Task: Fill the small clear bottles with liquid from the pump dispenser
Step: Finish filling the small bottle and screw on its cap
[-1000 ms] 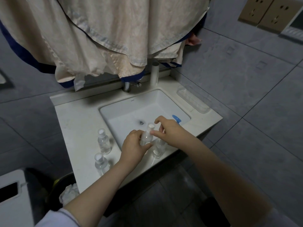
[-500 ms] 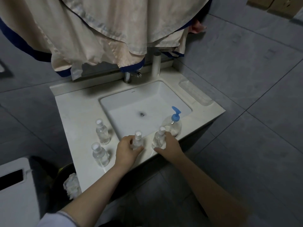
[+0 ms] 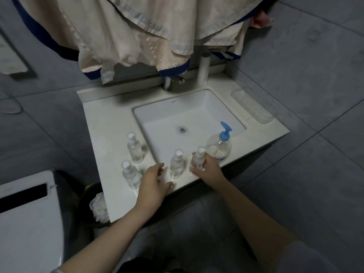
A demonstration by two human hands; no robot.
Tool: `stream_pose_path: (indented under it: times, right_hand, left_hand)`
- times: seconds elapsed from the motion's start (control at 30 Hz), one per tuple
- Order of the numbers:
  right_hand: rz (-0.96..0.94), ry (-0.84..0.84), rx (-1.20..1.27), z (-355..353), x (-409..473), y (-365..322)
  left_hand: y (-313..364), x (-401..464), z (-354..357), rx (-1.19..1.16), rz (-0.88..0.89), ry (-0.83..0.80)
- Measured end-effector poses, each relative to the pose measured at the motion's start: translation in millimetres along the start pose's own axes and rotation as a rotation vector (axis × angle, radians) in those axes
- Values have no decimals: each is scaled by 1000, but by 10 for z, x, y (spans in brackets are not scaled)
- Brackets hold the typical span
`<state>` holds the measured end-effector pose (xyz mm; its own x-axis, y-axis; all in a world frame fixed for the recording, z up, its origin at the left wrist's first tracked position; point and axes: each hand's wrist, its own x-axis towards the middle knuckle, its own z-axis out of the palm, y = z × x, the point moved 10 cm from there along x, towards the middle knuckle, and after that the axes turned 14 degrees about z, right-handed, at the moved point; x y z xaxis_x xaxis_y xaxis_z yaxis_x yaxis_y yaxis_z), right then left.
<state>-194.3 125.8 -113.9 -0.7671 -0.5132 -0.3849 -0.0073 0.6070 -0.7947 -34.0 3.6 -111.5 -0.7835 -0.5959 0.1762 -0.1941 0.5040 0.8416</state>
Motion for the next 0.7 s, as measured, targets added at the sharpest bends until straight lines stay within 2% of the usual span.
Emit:
stream_pose_path:
  times: [0.13, 0.27, 0.33, 0.4, 0.53, 0.7]
  right_hand:
    - [-29, -62, -43, 90, 37, -67]
    - [-43, -132, -40, 216, 24, -106]
    - [-42, -154, -24, 264, 18, -112]
    - [-39, -175, -22, 299, 29, -111]
    - [-56, -209, -14, 366, 46, -105]
    - [-44, -163, 22, 441, 50, -97]
  left_hand:
    - [-111, -401, -243, 15, 10, 65]
    - [-395, -633, -744, 114, -91, 313]
    - [-481, -629, -905, 191, -122, 364]
    - [-559, -525, -922, 201, -149, 329]
    - [-620, -273, -744, -10, -125, 212]
    - [-630, -186, -708, -65, -124, 296]
